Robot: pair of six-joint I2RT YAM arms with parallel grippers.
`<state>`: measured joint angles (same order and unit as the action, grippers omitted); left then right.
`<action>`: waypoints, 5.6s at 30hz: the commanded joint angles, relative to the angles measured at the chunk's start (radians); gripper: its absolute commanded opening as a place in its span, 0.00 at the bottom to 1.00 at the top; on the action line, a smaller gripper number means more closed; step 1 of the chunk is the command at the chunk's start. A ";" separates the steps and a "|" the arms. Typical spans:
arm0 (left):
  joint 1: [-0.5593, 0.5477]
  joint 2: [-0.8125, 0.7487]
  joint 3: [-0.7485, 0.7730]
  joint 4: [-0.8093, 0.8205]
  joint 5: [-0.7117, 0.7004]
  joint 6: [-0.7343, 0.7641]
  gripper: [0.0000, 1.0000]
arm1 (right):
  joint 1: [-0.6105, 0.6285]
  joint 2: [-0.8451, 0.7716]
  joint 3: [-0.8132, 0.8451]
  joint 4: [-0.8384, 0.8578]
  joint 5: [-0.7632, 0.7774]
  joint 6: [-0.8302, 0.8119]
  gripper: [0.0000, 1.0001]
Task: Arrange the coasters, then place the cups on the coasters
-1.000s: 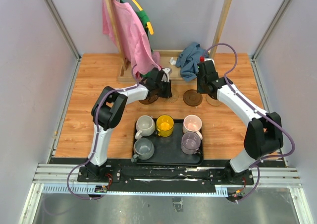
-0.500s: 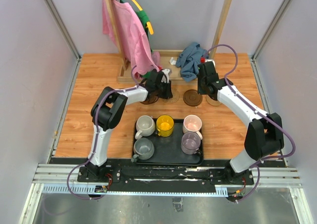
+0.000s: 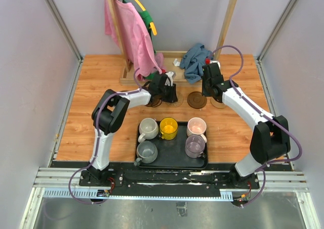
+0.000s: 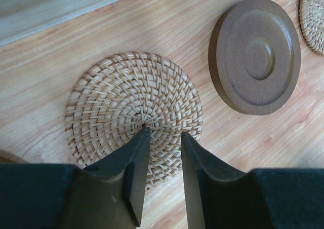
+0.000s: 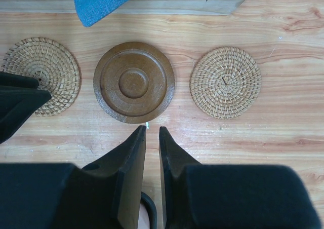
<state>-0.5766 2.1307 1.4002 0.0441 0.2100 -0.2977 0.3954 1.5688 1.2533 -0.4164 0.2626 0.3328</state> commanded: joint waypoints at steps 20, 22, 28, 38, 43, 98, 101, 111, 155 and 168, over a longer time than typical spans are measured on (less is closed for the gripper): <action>-0.013 -0.246 -0.138 0.085 -0.077 0.008 0.60 | 0.011 -0.001 0.009 0.014 0.001 0.004 0.18; -0.013 -0.257 -0.169 0.083 -0.108 0.008 0.60 | 0.011 -0.006 0.007 0.010 0.001 0.003 0.18; -0.005 -0.246 -0.223 0.062 -0.183 0.020 0.55 | 0.011 -0.019 -0.009 0.005 -0.005 0.002 0.18; 0.053 -0.247 -0.263 0.075 -0.215 0.014 0.53 | 0.011 0.069 0.039 0.017 -0.096 -0.033 0.15; 0.105 -0.250 -0.286 0.076 -0.220 0.006 0.53 | 0.024 0.181 0.124 0.012 -0.152 -0.043 0.08; 0.213 -0.236 -0.330 0.030 -0.176 -0.058 0.51 | 0.178 0.551 0.309 0.047 -0.287 -0.089 0.07; 0.213 -0.230 -0.322 0.035 -0.168 -0.061 0.53 | 0.181 0.548 0.307 0.042 -0.286 -0.089 0.07; 0.213 -0.247 -0.293 0.054 -0.128 -0.053 0.57 | 0.183 0.563 0.357 0.028 -0.265 -0.113 0.07; 0.087 -0.998 -0.744 -0.065 -0.185 -0.084 0.96 | 0.138 -0.451 -0.272 -0.195 -0.016 -0.099 0.96; 0.075 -1.155 -0.927 -0.105 -0.184 -0.167 0.96 | 0.152 -0.683 -0.437 -0.352 -0.156 0.027 0.86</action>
<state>-0.4961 1.0149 0.4934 -0.0620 0.0338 -0.4309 0.5407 0.9104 0.8612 -0.6998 0.1551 0.2977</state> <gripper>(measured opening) 0.963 0.908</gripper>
